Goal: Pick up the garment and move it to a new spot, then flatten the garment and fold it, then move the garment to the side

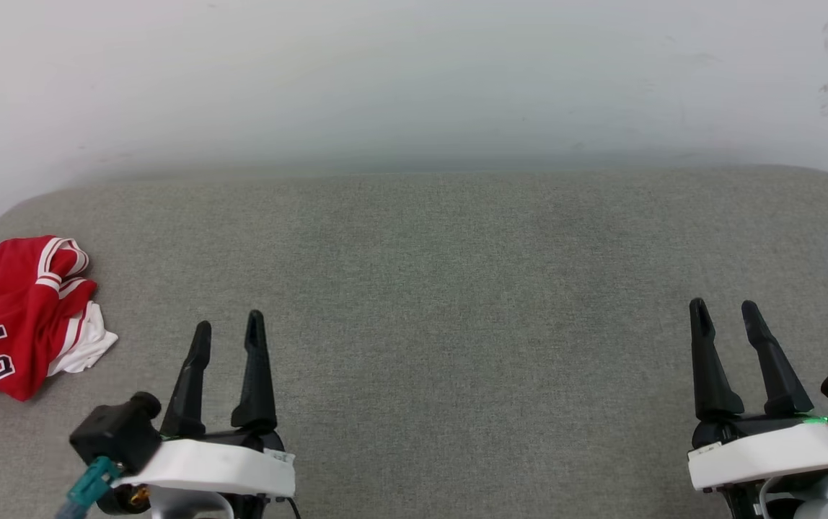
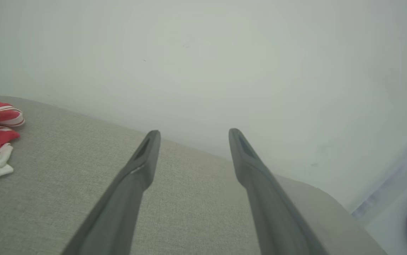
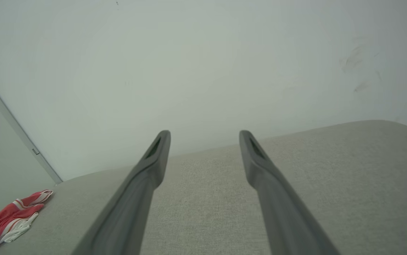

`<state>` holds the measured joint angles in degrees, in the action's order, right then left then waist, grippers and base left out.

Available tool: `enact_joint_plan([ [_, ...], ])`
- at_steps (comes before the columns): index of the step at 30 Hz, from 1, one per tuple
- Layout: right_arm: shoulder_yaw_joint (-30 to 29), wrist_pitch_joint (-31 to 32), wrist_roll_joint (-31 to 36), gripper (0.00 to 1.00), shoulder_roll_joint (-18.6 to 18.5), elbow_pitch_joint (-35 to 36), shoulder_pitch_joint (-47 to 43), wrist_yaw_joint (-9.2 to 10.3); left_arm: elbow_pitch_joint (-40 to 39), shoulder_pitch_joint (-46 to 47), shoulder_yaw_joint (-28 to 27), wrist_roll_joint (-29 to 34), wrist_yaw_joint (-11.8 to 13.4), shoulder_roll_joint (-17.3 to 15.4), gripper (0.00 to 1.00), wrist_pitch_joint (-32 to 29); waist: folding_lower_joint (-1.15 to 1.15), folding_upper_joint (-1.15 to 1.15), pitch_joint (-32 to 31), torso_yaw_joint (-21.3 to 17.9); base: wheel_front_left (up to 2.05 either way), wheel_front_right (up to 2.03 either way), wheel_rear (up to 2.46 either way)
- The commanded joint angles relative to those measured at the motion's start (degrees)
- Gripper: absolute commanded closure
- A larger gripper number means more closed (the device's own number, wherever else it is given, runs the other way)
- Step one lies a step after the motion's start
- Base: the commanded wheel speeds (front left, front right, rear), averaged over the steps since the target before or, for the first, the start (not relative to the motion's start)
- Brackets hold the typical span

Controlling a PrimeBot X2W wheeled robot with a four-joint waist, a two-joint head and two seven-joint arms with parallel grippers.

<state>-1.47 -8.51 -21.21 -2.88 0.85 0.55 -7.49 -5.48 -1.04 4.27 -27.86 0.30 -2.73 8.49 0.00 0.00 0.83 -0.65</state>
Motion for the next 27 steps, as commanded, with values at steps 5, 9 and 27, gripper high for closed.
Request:
enact_joint_plan([
  [5, -0.41, -1.14, 5.26, 0.0, -0.03, 0.02, -0.36, 0.0, -0.27, -0.51, 2.14, 5.48, 2.23, -0.6, 0.0, 1.14, 0.0, 0.0, -0.09, -0.1, 0.0, 0.0, 0.0],
  [9, -0.8, -1.68, 8.12, 0.0, -0.02, -0.41, -0.7, 0.0, -0.3, -0.56, 4.18, 8.4, 3.71, -1.67, 0.0, 1.71, 0.0, 0.0, -0.09, -0.17, 0.0, 0.0, 0.0],
  [27, -0.37, -3.88, 16.16, 0.0, -0.01, -0.3, -1.34, 0.01, 2.98, -0.4, 13.27, 16.6, 9.59, -5.84, 0.0, 3.94, 0.0, 0.0, -0.14, -0.39, 0.0, 0.0, 0.0],
])
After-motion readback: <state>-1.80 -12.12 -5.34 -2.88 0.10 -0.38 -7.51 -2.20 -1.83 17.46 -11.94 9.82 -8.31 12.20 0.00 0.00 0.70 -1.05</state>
